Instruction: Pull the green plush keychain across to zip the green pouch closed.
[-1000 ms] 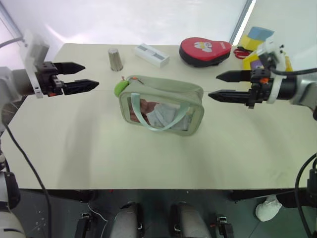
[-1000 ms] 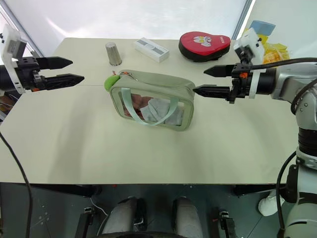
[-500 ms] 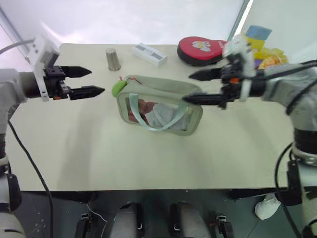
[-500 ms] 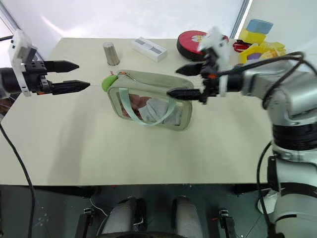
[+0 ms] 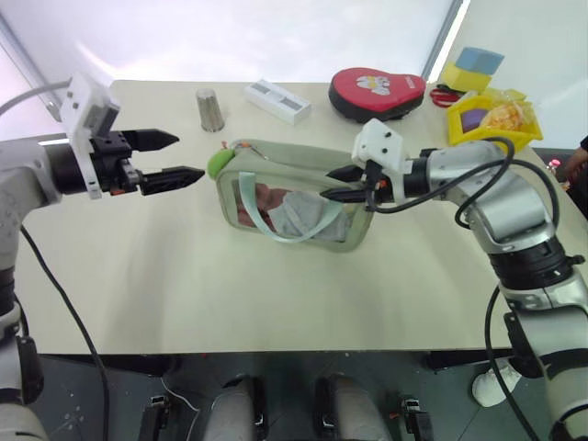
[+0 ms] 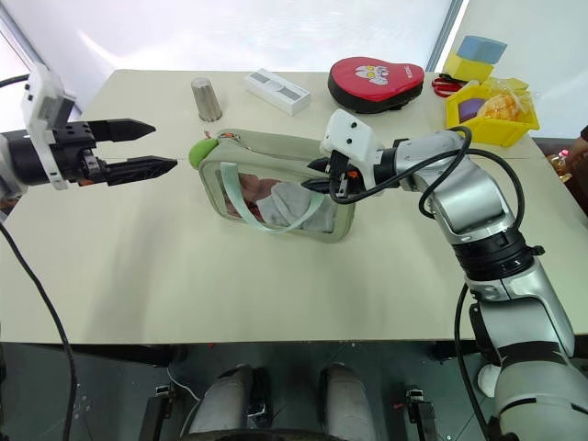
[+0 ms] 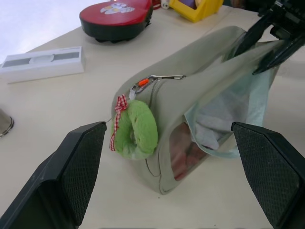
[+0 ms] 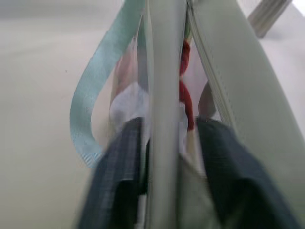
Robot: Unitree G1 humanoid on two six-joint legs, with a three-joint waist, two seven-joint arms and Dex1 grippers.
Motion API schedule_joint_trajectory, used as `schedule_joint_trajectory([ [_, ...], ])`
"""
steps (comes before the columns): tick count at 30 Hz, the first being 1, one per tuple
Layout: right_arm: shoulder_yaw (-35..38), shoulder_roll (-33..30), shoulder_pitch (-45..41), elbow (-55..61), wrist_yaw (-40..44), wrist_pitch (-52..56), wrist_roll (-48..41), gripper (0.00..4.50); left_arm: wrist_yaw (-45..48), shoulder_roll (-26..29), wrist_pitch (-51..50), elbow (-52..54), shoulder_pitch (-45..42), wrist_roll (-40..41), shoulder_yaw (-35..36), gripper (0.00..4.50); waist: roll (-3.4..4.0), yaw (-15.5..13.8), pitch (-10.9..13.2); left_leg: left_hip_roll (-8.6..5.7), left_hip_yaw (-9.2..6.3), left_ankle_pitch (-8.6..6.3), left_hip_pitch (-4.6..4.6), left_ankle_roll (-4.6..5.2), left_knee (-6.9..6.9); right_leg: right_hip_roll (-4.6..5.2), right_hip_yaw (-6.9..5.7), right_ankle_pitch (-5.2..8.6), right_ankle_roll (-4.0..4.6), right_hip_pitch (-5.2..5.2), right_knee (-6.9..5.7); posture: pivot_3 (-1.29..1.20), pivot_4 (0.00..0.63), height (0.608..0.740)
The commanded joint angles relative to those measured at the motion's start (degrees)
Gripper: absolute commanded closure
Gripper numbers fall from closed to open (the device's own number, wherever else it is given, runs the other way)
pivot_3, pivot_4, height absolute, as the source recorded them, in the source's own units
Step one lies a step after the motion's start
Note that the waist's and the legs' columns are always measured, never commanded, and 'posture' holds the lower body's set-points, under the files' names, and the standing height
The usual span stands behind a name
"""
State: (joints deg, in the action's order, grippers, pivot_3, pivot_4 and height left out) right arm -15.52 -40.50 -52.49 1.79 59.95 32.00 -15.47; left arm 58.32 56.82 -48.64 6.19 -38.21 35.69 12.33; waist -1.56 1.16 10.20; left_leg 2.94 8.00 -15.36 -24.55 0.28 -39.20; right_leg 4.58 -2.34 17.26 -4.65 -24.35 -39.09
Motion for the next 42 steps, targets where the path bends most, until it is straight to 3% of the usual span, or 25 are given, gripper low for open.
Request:
schedule_joint_trajectory([
  [1,0.92,2.01,-2.98,-2.45,1.07,-7.15,2.06,4.39,-0.81,1.64,0.22,0.95,-0.61,0.56,2.85,0.00,0.00,-0.03,0.00,0.00,0.00,0.00,0.00,0.00,0.00,0.00,0.00,0.00,0.00,0.00,0.00,0.00,0.150,0.740],
  [7,0.05,5.14,-7.09,-14.87,5.50,-24.50,7.23,4.39,-0.55,2.80,0.89,-0.06,-1.42,0.50,2.63,0.00,0.02,-0.03,0.01,-0.02,0.01,0.01,0.00,-0.01,0.00,0.00,0.00,0.00,0.00,-0.01,-0.01,0.00,0.150,0.740],
  [14,-0.10,5.47,-4.94,-19.91,9.19,-29.26,9.05,4.39,-1.54,2.31,0.75,2.63,1.20,0.91,2.92,0.00,0.01,-0.08,0.01,-0.04,0.01,0.01,0.00,-0.01,0.01,0.04,0.00,0.00,0.00,0.02,-0.01,0.00,0.150,0.740],
  [15,0.39,5.20,-4.89,-19.35,9.75,-28.07,8.42,3.68,-1.58,2.48,0.61,2.76,1.51,1.01,3.21,0.00,0.01,-0.08,0.01,-0.03,0.01,0.01,0.00,-0.02,0.01,0.04,0.00,0.00,0.00,0.02,-0.01,0.00,0.150,0.740],
  [19,3.63,2.46,-5.26,-14.40,10.34,-21.91,6.45,1.84,-2.11,3.05,0.92,1.05,1.85,0.64,4.22,0.00,0.03,-0.11,0.02,0.00,0.00,0.05,0.02,-0.08,0.01,0.02,0.00,0.00,0.00,0.02,-0.04,0.00,0.150,0.740],
  [26,8.85,-4.04,-0.06,-1.66,9.44,-6.90,1.77,1.84,-2.89,2.92,4.12,-1.81,4.53,-1.60,4.80,0.00,-0.01,-0.32,0.00,-0.01,-0.01,0.04,0.02,-0.08,0.02,0.05,-0.02,0.00,0.00,0.03,-0.01,0.00,0.150,0.740],
  [34,6.86,-0.19,5.13,-1.53,6.08,-6.82,2.92,1.84,-1.96,0.37,8.48,-5.59,4.04,-4.95,-0.52,0.00,-0.01,0.02,-0.02,0.00,0.00,0.05,0.11,-0.09,0.03,0.00,-0.01,0.00,0.01,0.07,-0.05,0.00,0.150,0.740],
  [37,6.89,0.67,4.66,-1.31,5.84,-6.68,2.64,2.71,-2.08,-1.48,9.85,-5.96,3.32,-6.13,-2.61,0.00,-0.01,-0.15,-0.02,0.00,0.00,0.06,0.09,-0.10,0.02,0.01,-0.01,0.00,0.00,0.06,-0.05,0.00,0.150,0.740],
  [40,6.66,0.87,4.33,-1.50,5.82,-7.00,2.91,4.22,-3.21,-4.15,10.15,-7.65,1.26,-6.82,-3.76,0.00,-0.02,-0.34,-0.02,-0.02,0.00,0.05,0.07,-0.09,0.01,0.02,-0.01,0.00,0.00,0.06,-0.03,0.00,0.150,0.740],
  [42,6.42,0.77,4.28,-1.51,5.85,-7.33,3.28,4.47,-3.32,-5.32,10.48,-8.28,0.18,-7.07,-4.09,0.00,-0.02,-0.36,-0.02,-0.02,0.00,0.06,0.07,-0.09,0.01,0.01,-0.01,0.00,0.00,0.07,-0.04,0.00,0.150,0.740],
])
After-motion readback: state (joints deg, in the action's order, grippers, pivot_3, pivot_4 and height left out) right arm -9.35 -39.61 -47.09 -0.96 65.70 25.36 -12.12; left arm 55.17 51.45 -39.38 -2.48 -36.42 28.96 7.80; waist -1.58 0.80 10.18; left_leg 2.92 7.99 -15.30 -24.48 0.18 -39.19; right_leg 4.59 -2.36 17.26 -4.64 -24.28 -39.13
